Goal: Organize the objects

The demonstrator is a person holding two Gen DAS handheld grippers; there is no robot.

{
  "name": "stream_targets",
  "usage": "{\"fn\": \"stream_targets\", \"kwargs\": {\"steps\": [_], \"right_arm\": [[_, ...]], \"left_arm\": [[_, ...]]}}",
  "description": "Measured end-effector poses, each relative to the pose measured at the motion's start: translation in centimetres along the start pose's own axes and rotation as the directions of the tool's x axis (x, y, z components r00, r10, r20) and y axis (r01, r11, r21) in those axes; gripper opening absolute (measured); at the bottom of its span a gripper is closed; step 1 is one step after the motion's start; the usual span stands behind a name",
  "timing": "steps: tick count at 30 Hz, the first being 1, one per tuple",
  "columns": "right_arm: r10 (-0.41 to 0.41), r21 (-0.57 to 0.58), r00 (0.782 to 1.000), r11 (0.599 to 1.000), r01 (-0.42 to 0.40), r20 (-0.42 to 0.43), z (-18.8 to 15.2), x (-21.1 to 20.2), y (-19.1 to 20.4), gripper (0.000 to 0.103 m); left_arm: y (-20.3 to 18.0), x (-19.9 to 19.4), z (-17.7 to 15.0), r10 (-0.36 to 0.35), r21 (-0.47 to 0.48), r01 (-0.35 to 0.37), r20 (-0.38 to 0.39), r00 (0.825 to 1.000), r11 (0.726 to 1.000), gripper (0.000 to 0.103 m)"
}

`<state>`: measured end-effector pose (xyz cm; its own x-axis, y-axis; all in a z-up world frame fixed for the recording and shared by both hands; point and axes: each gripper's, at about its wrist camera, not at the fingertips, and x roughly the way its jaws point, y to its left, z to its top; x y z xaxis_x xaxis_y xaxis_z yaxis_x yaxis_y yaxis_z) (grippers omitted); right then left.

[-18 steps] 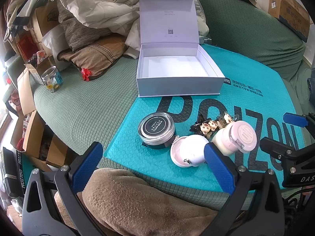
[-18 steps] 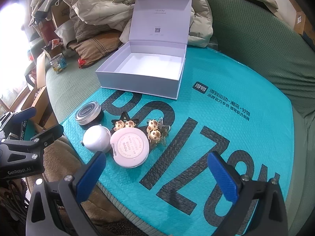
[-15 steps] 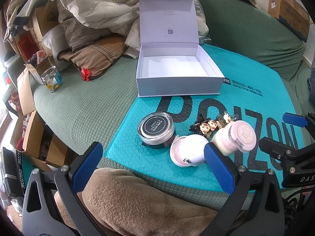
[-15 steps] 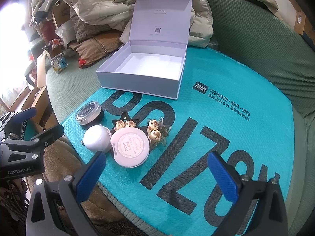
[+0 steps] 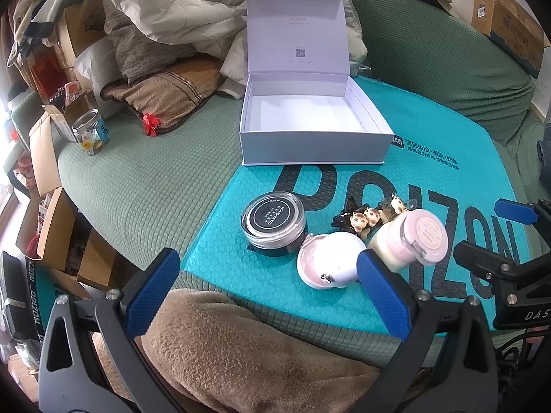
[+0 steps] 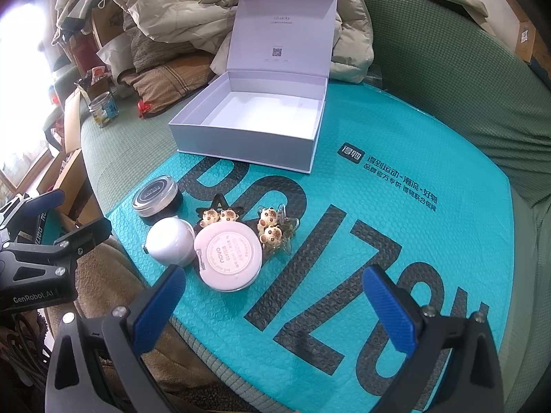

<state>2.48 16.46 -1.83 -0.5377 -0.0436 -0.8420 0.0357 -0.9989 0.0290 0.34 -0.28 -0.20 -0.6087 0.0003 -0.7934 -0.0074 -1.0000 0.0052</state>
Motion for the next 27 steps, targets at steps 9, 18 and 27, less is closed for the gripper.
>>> {"fn": "stream_targets", "kwargs": {"steps": [9, 18, 27], "right_arm": [[-0.001, 0.002, 1.0, 1.0, 0.001, -0.001, 0.01, 0.01, 0.02, 0.103], [-0.003, 0.004, 1.0, 1.0, 0.003, -0.002, -0.03, 0.04, 0.04, 0.103], [-0.004, 0.003, 1.0, 1.0, 0.004, -0.004, -0.14, 0.1, 0.07, 0.103]], "left_arm": [[0.25, 0.02, -0.03, -0.009, -0.001, 0.009, -0.003, 1.0, 1.0, 0.103], [0.31, 0.15, -0.1, -0.016, -0.007, 0.016, -0.01, 1.0, 1.0, 0.103], [0.23, 0.16, -0.18, -0.021, -0.01, 0.021, -0.011, 1.0, 1.0, 0.103]]}}
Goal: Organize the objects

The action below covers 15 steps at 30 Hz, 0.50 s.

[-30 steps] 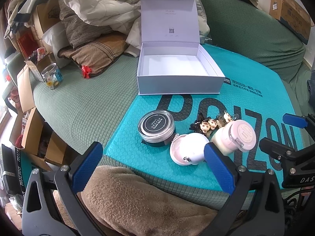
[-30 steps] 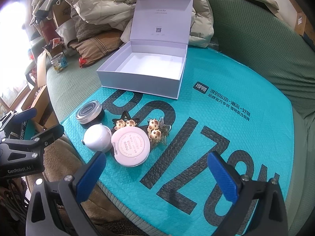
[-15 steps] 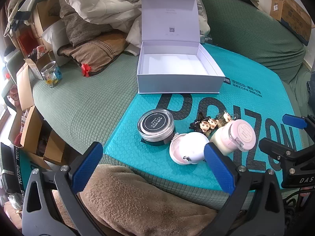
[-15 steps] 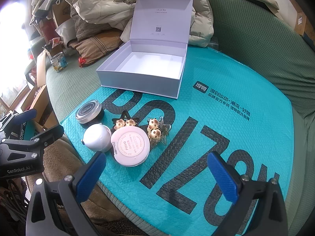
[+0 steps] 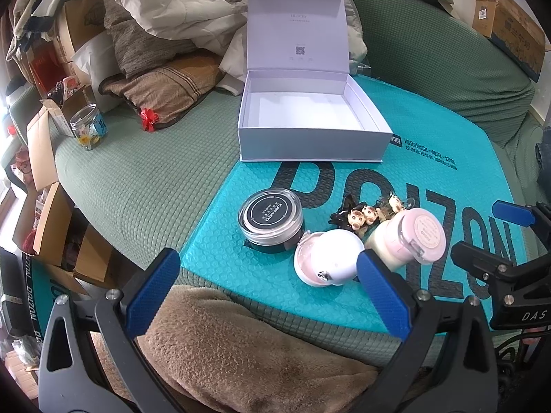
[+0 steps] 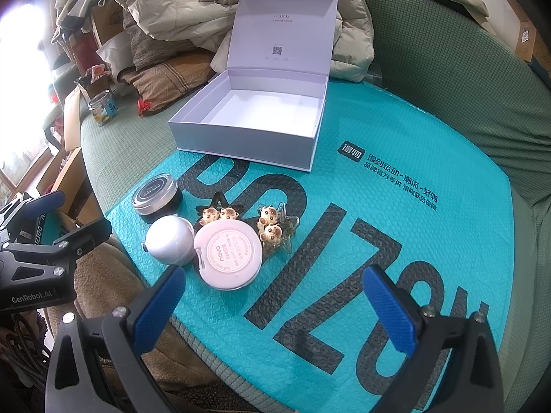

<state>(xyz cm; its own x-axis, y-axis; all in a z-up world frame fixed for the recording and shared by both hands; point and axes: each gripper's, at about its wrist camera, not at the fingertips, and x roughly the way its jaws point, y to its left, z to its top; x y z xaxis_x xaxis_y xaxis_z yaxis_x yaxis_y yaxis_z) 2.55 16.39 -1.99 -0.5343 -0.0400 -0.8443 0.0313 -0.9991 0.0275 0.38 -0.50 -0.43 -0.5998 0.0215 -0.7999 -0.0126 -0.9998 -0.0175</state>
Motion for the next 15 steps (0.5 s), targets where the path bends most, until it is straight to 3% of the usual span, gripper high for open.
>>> {"fn": "stream_targets", "kwargs": {"steps": [15], "right_arm": [[0.0, 0.001, 1.0, 1.0, 0.0, -0.002, 0.02, 0.0, 0.04, 0.103]], "left_arm": [[0.03, -0.01, -0.06, -0.002, 0.002, 0.002, -0.002, 1.0, 1.0, 0.103]]}}
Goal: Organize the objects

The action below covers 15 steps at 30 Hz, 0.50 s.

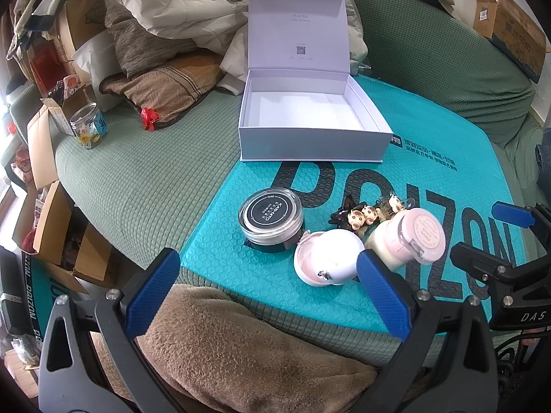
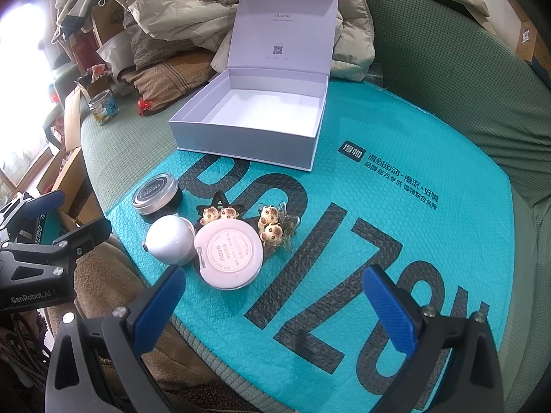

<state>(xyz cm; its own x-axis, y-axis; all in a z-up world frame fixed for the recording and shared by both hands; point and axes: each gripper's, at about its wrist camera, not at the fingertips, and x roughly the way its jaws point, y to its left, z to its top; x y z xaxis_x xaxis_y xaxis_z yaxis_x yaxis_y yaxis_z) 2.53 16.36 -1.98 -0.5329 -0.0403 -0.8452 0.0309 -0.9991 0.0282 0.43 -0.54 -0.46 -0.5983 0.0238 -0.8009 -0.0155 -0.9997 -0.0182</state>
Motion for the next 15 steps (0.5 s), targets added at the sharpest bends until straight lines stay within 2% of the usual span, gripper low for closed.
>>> {"fn": "stream_targets", "kwargs": {"steps": [15], "right_arm": [[0.013, -0.02, 1.0, 1.0, -0.013, 0.006, -0.52, -0.63, 0.35, 0.103]], "left_arm": [[0.09, -0.34, -0.23, 0.0, -0.004, 0.0, 0.003, 1.0, 1.0, 0.103]]}}
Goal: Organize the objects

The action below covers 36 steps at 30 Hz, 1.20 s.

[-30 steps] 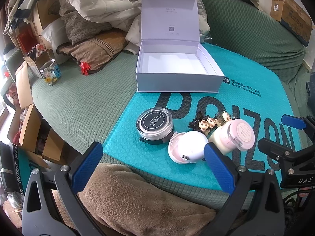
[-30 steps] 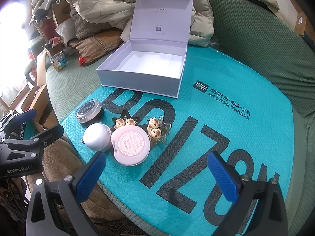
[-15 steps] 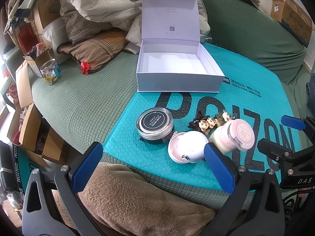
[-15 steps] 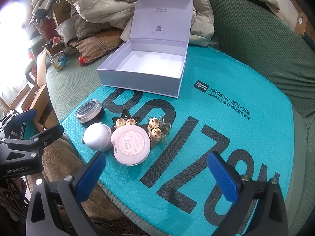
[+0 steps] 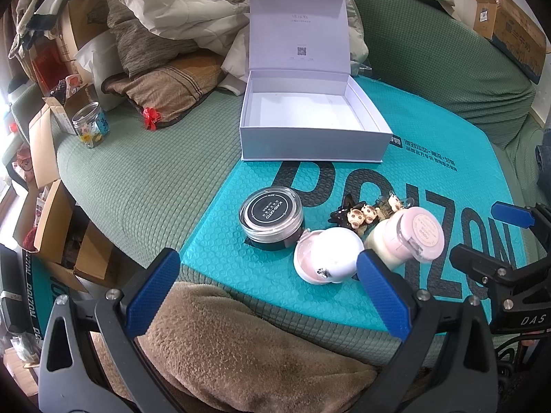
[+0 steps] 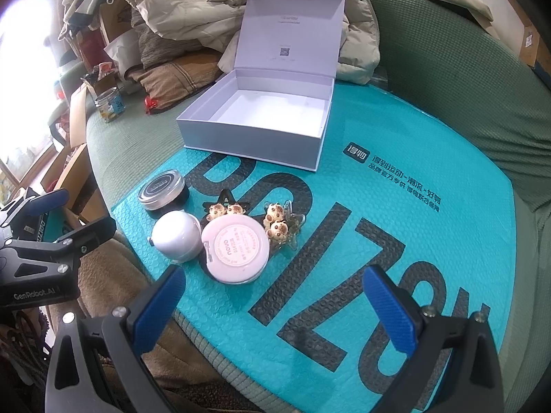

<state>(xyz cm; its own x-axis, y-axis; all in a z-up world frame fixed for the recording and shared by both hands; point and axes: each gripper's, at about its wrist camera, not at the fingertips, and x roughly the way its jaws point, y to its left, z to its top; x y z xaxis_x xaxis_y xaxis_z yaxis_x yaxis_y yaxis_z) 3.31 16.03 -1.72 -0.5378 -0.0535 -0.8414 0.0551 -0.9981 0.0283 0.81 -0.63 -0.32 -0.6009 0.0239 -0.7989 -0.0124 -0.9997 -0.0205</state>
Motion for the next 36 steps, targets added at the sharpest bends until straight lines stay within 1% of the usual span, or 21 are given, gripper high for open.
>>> {"fn": "stream_targets", "kwargs": {"steps": [12, 16, 17, 19, 23, 26, 30, 36], "right_arm": [[0.032, -0.006, 0.999, 0.999, -0.032, -0.001, -1.2, 0.0, 0.0, 0.103], [0.04, -0.005, 0.999, 0.999, -0.04, 0.0, -1.5, 0.3, 0.0, 0.103], [0.042, -0.004, 0.999, 0.999, -0.042, 0.001, -1.5, 0.4, -0.1, 0.103], [0.047, -0.001, 0.999, 0.999, -0.047, 0.003, -1.5, 0.6, -0.2, 0.103], [0.053, 0.0, 0.999, 0.999, -0.053, 0.007, -1.4, 1.1, -0.6, 0.103], [0.073, 0.001, 0.997, 0.997, -0.073, 0.001, -1.2, 1.7, -0.8, 0.102], [0.109, 0.001, 0.994, 0.994, -0.109, -0.004, -0.8, 2.4, -1.0, 0.097], [0.155, -0.002, 0.988, 0.988, -0.155, -0.011, -0.4, 3.5, -1.1, 0.087]], "left_arm": [[0.5, -0.3, -1.8, -0.01, -0.043, 0.01, -0.013, 1.0, 0.999, 0.103], [0.4, -0.3, -2.4, -0.046, -0.042, 0.046, -0.014, 0.999, 0.998, 0.103], [0.3, -0.3, -2.5, -0.066, -0.023, 0.066, -0.016, 0.998, 0.998, 0.103], [0.1, -0.2, -2.6, -0.082, -0.017, 0.082, -0.018, 0.996, 0.996, 0.103], [-0.2, 0.1, -2.6, -0.098, -0.014, 0.098, -0.021, 0.995, 0.995, 0.103], [-0.4, 0.5, -2.6, -0.114, -0.012, 0.114, -0.028, 0.993, 0.993, 0.103], [-0.8, 1.0, -2.5, -0.139, -0.006, 0.139, -0.036, 0.99, 0.99, 0.102], [-1.2, 2.2, -2.4, -0.171, 0.001, 0.171, -0.062, 0.983, 0.985, 0.094]]}}
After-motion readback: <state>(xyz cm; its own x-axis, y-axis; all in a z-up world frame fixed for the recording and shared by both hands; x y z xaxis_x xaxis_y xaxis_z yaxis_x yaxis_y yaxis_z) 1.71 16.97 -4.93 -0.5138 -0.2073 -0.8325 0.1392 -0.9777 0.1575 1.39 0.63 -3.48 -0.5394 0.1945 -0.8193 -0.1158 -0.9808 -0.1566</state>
